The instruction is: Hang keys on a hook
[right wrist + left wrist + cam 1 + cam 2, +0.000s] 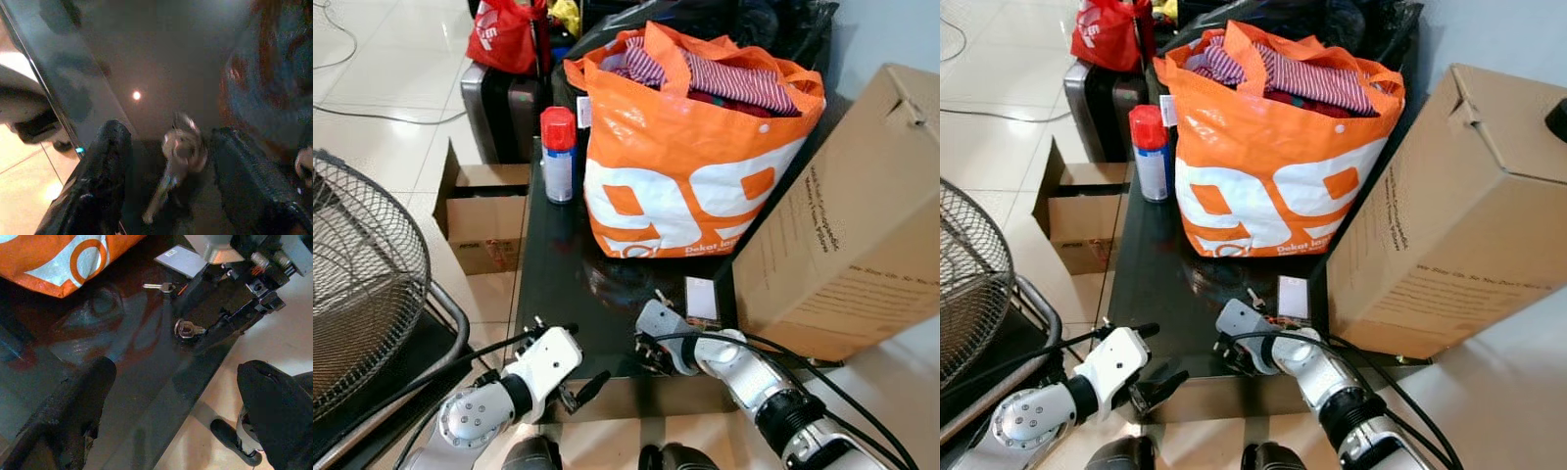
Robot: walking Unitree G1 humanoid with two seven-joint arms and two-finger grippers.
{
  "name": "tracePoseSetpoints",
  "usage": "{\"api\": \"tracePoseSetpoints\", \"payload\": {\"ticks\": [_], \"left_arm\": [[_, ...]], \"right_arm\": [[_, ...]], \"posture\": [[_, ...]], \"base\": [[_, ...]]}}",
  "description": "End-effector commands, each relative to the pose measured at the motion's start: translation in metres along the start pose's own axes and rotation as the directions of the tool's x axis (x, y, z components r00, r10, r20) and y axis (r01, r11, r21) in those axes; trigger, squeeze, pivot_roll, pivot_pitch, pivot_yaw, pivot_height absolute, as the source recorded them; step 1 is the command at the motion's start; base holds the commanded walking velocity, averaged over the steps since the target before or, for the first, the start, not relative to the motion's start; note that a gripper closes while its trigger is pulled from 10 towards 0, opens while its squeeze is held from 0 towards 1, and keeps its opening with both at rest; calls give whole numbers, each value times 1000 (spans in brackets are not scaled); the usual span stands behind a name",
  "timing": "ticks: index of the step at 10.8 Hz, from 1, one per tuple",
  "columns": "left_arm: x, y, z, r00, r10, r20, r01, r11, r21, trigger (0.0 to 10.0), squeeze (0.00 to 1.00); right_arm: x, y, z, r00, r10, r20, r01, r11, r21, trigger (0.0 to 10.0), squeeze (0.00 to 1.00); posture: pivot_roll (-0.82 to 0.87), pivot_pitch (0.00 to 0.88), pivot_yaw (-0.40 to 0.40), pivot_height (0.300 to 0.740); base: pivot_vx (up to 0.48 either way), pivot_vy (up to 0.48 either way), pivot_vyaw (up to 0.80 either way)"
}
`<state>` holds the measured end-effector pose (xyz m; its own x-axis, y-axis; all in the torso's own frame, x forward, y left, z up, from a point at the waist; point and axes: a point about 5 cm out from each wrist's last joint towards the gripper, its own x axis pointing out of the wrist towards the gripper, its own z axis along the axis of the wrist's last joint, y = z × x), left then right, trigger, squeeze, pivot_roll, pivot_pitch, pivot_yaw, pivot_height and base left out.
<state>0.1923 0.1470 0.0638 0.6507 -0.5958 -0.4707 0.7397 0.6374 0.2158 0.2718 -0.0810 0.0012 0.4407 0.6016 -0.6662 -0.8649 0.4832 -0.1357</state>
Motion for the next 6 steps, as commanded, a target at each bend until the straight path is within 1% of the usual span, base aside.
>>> {"api": "tracePoseSetpoints", "payload": {"ticks": [1,2,3,4,5,6], "left_arm": [[0,-2,3,1000,-12,5,12,1000,3,10000,0],[0,-2,3,1000,-12,5,12,1000,4,10000,0],[0,-2,3,1000,-14,6,14,1000,6,10000,0],[1,-2,3,1000,-15,8,15,1000,7,10000,0],[1,-3,3,1000,-16,9,16,1000,8,10000,0],[1,-3,3,1000,-17,10,17,1000,9,10000,0]], "right_arm": [[-1,-6,-4,999,-33,-41,33,999,-7,10000,0],[-1,-6,-4,998,-32,-45,32,999,-4,10000,0],[2,-2,-1,999,-10,-39,11,1000,16,10000,0],[5,1,2,1000,-2,-27,2,1000,14,10000,0],[9,8,9,1000,16,6,-16,999,44,10000,0],[11,10,12,1000,16,21,-17,998,54,10000,0]], "posture": [[33,144,-125,740],[32,142,-124,740],[32,138,-122,740],[33,137,-122,740],[34,134,-121,740],[36,132,-120,740]], "base": [[0,0,0],[0,0,0],[0,0,0],[0,0,0],[0,0,0],[0,0,0]]}}
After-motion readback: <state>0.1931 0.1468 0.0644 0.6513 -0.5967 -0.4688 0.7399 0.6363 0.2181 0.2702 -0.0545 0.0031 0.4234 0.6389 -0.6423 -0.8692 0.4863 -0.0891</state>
